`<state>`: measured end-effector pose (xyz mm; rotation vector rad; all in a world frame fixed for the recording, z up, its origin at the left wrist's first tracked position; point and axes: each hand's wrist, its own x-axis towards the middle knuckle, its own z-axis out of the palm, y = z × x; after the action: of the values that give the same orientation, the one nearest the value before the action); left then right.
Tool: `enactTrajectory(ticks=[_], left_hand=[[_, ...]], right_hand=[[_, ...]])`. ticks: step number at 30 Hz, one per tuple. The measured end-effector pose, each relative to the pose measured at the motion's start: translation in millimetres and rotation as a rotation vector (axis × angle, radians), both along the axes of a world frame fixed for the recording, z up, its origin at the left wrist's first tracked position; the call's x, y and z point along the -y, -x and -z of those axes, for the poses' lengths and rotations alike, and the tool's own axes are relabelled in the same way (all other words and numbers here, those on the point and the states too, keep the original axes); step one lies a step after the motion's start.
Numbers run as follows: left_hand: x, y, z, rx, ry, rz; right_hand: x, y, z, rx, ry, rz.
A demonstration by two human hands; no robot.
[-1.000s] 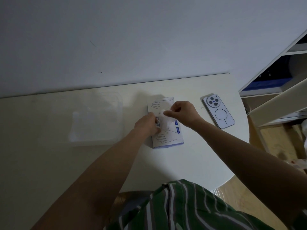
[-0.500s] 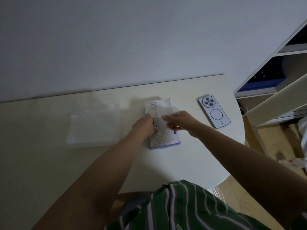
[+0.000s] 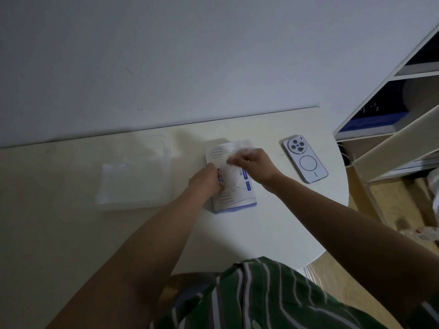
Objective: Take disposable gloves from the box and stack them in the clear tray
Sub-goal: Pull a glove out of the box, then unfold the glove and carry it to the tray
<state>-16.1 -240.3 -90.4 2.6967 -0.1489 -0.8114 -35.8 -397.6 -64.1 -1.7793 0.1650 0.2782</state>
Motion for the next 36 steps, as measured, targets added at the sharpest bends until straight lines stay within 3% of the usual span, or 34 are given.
enactTrajectory(ticks=[4,10,12,15,17,20,23,27,29,32,36], left_hand=[[1.6,0.2,-0.3,0.002,-0.03,0.011],[-2.4,-0.8,0.0,-0.009,0.045,0.009],[-7.6,-0.7,-1.0,-0.006,0.189,-0.065],[-12.5,0.1,-10.9,-0.137,0.574,-0.44],[-14.1,-1.7,-20.0,-0.24,0.722,-0.619],[-18.5,-4.1,-33.0,-0.412,0.836,-0.702],[-27.4,-7.6,-43.5,-0.517,1.08,-0.797],[-48.0,-11.7,-54.4,-0.41,1.462,-0.806],[-57.9,-11.9,-56.6,-0.261,1.441,-0.84],[-76.1,-12.7,-54.0,0.019,1.262,-0.888],[-121.9,-14.4,-47.0,0.059,1.078,-0.592]], right_hand=[[12.7,-11.0,-18.9,0.074,-0.356,0.202],[24.0,2.1,1.0,-0.145,-0.347,0.183],[25.6,7.9,9.1,-0.187,-0.423,0.228],[25.3,6.9,11.5,-0.206,-0.586,0.316],[21.3,3.3,7.5,-0.179,-0.673,0.347],[10.0,-3.8,-0.2,-0.116,-0.741,0.32],[-4.0,-8.9,-5.8,-0.076,-0.824,0.337],[-33.3,-11.3,-10.7,-0.066,-0.759,0.332],[-50.0,-11.9,-11.7,-0.07,-0.719,0.3],[-73.2,-15.6,-12.4,-0.096,-0.691,0.233],[-99.0,-23.6,-22.2,-0.179,-0.674,0.146]])
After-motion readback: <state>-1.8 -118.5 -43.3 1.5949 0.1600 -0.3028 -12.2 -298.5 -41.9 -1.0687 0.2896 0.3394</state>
